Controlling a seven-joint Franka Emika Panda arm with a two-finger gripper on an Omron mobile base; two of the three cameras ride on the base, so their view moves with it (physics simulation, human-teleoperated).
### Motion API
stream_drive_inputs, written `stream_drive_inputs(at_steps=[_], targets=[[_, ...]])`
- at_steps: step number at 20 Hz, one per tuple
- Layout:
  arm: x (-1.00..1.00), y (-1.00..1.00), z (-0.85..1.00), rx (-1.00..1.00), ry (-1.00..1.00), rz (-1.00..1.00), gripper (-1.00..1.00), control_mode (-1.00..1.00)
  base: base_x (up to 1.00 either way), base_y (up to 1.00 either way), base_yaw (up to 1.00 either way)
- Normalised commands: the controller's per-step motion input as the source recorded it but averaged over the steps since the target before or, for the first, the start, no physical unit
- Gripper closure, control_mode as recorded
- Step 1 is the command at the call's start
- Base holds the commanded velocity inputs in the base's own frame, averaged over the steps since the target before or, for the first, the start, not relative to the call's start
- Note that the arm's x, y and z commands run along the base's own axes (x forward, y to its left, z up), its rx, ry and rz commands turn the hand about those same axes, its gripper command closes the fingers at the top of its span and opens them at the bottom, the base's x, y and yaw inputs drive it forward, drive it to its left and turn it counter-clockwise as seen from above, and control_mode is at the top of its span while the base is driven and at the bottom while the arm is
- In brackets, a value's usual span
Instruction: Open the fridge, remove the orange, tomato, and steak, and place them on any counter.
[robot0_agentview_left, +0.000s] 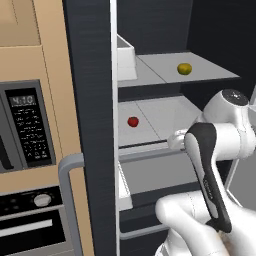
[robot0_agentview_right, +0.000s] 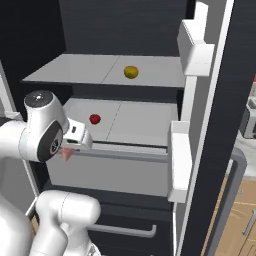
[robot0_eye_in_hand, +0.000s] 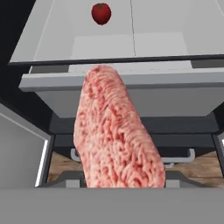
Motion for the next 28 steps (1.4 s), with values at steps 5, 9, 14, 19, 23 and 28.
stream_drive_inputs(at_steps=[5,9,14,19,23,28], targets=[[-0.56,-0.07,0.51,-0.03,-0.01,-0.05,1.0,-1.0,0.0,0.0,0.0],[-0.46,0.0,0.3,-0.08,-0.07,-0.04,1.0,-1.0,0.0,0.0,0.0],[-0.34,-0.01,0.34,-0.04,-0.07,-0.03,1.0,-1.0,0.0,0.0,0.0],[-0.23,-0.05,0.26,0.0,-0.01,-0.01,1.0,-1.0,0.0,0.0,0.0],[-0.26,0.0,0.15,0.0,0.0,0.0,1.0,-1.0,0.0,0.0,0.0],[-0.08,0.0,0.01,0.0,0.0,0.0,1.0,-1.0,0.0,0.0,0.0]])
